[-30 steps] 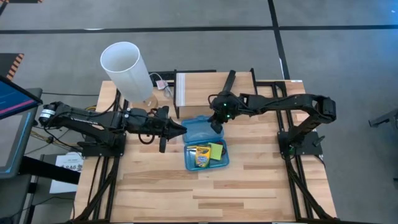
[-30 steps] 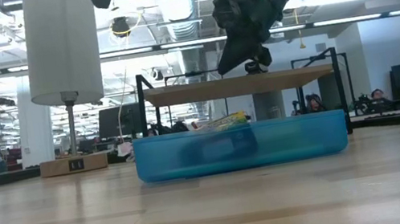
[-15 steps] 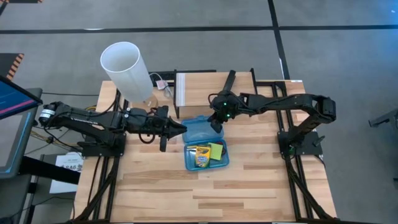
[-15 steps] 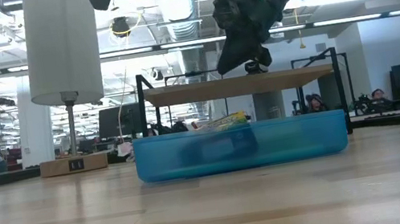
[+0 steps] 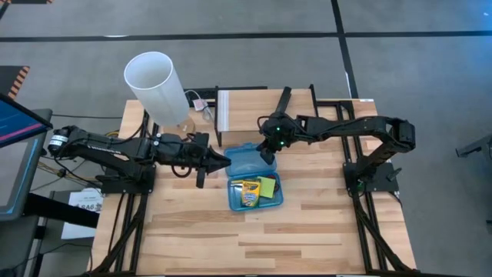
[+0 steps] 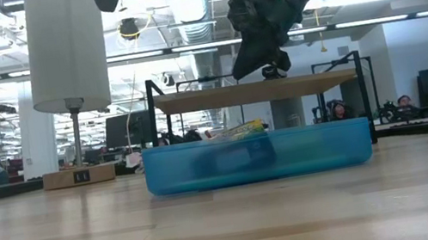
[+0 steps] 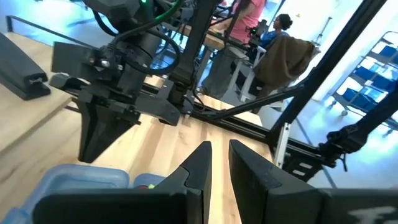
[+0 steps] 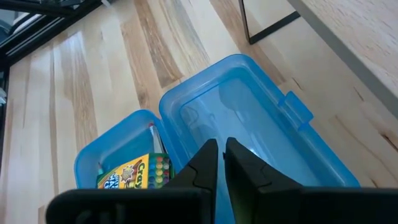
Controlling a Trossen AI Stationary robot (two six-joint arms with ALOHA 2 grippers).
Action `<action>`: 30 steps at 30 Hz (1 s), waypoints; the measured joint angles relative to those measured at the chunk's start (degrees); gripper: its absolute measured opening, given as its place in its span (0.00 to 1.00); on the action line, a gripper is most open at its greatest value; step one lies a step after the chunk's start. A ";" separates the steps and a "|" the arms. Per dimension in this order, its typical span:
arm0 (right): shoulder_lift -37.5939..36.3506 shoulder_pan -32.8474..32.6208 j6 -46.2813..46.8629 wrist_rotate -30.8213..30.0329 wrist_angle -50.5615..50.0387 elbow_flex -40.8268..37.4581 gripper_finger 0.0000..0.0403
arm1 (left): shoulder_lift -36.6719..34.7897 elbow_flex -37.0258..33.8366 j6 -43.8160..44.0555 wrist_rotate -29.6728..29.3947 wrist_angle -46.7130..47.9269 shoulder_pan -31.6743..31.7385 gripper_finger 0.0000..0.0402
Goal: Pack school essentials
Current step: Close the blue supply box
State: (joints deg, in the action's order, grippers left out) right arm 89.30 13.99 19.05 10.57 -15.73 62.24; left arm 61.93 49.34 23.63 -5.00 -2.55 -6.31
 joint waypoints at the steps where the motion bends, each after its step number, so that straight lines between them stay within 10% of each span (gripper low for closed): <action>1: 0.00 -0.01 0.20 0.00 0.00 0.00 0.13 | 0.00 0.00 0.19 0.29 0.00 0.00 0.10; 30: 0.02 -0.13 10.96 0.05 -0.06 0.00 0.13 | -6.12 -0.04 -4.95 2.24 -4.17 -1.29 0.10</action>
State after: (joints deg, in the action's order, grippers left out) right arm 89.32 13.86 30.01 10.61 -15.79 62.24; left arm 55.81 49.30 18.68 -2.76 -6.72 -7.60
